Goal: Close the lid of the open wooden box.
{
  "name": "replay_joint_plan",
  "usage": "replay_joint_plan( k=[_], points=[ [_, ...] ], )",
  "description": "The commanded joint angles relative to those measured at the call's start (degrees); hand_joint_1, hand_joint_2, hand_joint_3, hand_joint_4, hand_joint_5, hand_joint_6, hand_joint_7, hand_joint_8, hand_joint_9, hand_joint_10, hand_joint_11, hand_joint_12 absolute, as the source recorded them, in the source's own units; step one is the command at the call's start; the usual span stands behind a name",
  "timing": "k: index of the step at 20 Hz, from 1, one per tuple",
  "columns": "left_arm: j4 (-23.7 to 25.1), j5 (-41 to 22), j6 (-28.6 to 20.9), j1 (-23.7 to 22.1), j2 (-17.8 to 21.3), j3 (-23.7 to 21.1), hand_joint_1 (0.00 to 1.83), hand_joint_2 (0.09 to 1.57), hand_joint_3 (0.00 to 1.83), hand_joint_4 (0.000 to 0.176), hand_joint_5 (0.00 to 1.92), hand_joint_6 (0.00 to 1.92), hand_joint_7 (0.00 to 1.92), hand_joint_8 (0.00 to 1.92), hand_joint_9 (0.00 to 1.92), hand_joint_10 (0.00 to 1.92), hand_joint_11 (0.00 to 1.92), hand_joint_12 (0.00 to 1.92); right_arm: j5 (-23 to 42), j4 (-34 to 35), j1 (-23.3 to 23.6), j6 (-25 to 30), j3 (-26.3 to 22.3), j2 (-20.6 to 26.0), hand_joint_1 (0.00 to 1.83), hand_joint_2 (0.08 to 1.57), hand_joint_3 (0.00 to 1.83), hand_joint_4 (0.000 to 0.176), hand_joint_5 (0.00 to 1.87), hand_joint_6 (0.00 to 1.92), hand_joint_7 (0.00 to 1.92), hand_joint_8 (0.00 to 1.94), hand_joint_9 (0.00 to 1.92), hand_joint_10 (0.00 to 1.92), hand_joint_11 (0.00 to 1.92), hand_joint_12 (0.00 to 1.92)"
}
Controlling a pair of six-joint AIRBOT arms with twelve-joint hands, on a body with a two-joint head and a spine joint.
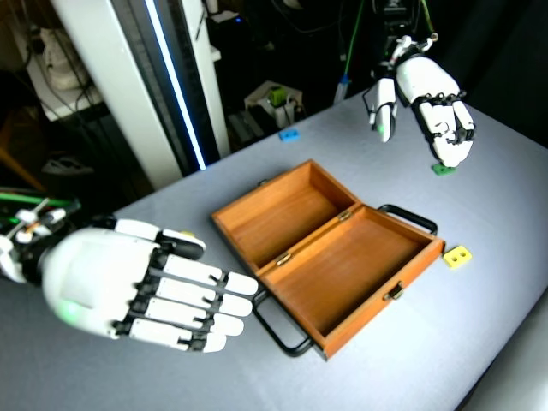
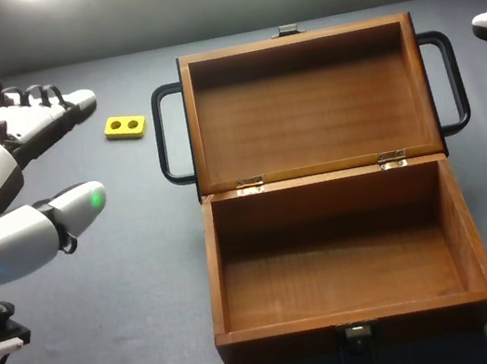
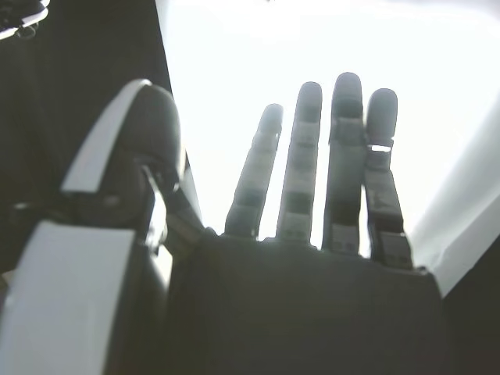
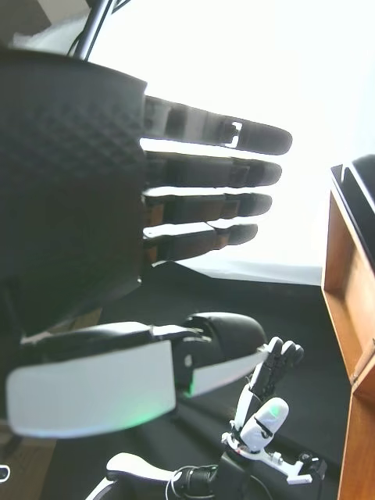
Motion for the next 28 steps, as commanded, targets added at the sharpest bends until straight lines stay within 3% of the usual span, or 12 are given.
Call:
replay_joint_plan(
  k=[1,2,5,10,19,21,24,26,28],
  points=[
    [0.12,-7.07,-0.37,-0.67,-0.25,0.03,0.0,1.43,0.01,0.0,0.2,0.0,0.21,0.0,0.2,0.02,0.0,0.58,7.22,1.44,0.39,0.43,0.02,0.03,0.14,1.36,0.0,0.0,0.13,0.0,0.11,0.0,0.06,0.0,0.09,0.05],
    [0.12,-7.07,-0.37,-0.69,-0.27,0.03,0.0,1.42,0.0,0.0,0.19,0.0,0.2,0.0,0.19,0.01,0.0,0.53,7.22,1.44,0.39,0.49,0.07,0.03,0.13,1.36,0.0,0.0,0.13,0.0,0.11,0.0,0.06,0.0,0.09,0.05],
    [0.15,-6.24,-0.36,-0.7,-0.4,0.18,0.0,1.42,0.0,0.0,0.22,0.0,0.26,0.0,0.25,0.01,0.0,0.62,7.19,1.41,0.39,0.5,0.13,0.03,0.15,1.37,0.0,0.0,0.13,0.0,0.11,0.0,0.06,0.0,0.09,0.03],
    [0.23,1.22,-0.37,-3.94,-3.08,4.16,0.0,1.43,0.0,0.0,0.18,0.0,0.18,0.0,0.13,0.0,0.0,0.32,2.05,2.53,0.84,0.91,2.93,-1.11,0.13,1.35,0.0,0.0,0.13,0.01,0.12,0.01,0.07,0.0,0.11,0.02],
    [2.81,18.53,-0.33,-11.16,-9.53,13.1,0.0,1.25,0.0,0.003,0.0,0.0,0.14,0.0,0.22,0.01,0.09,0.58,-11.45,0.89,4.92,1.2,9.54,-4.62,0.16,1.39,0.0,0.0,0.15,0.0,0.14,0.0,0.07,0.0,0.11,0.01],
    [4.56,23.65,-0.33,-13.26,-11.28,15.53,0.0,1.18,0.0,0.0,0.03,0.0,0.12,0.0,0.16,0.0,0.01,0.46,-14.97,-1.63,7.35,1.25,11.19,-5.66,0.13,1.4,0.0,0.0,0.13,0.0,0.13,0.0,0.06,0.0,0.1,0.0],
    [5.92,27.96,-0.32,-14.72,-12.89,17.57,0.0,1.19,0.0,0.0,0.04,0.0,0.11,0.0,0.14,0.0,0.08,0.2,-19.93,-6.12,10.81,2.69,13.82,-7.43,0.07,1.4,0.0,0.0,0.11,0.0,0.1,0.0,0.03,0.0,0.08,0.0],
    [6.12,29.47,-0.31,-15.33,-13.53,18.41,0.0,1.15,0.0,0.0,0.04,0.0,0.08,0.0,0.11,0.0,0.05,0.15,-21.82,-8.0,12.03,3.53,14.92,-8.32,0.08,1.4,0.0,0.0,0.11,0.0,0.1,0.0,0.03,0.0,0.08,0.0],
    [6.64,30.9,-0.31,-16.07,-14.28,19.23,0.0,1.2,0.0,0.0,0.04,0.0,0.06,0.0,0.07,0.0,0.02,0.09,-22.49,-8.11,12.06,3.56,15.51,-8.94,0.1,1.4,0.0,0.0,0.11,0.0,0.11,0.0,0.04,0.0,0.08,0.0]
  ],
)
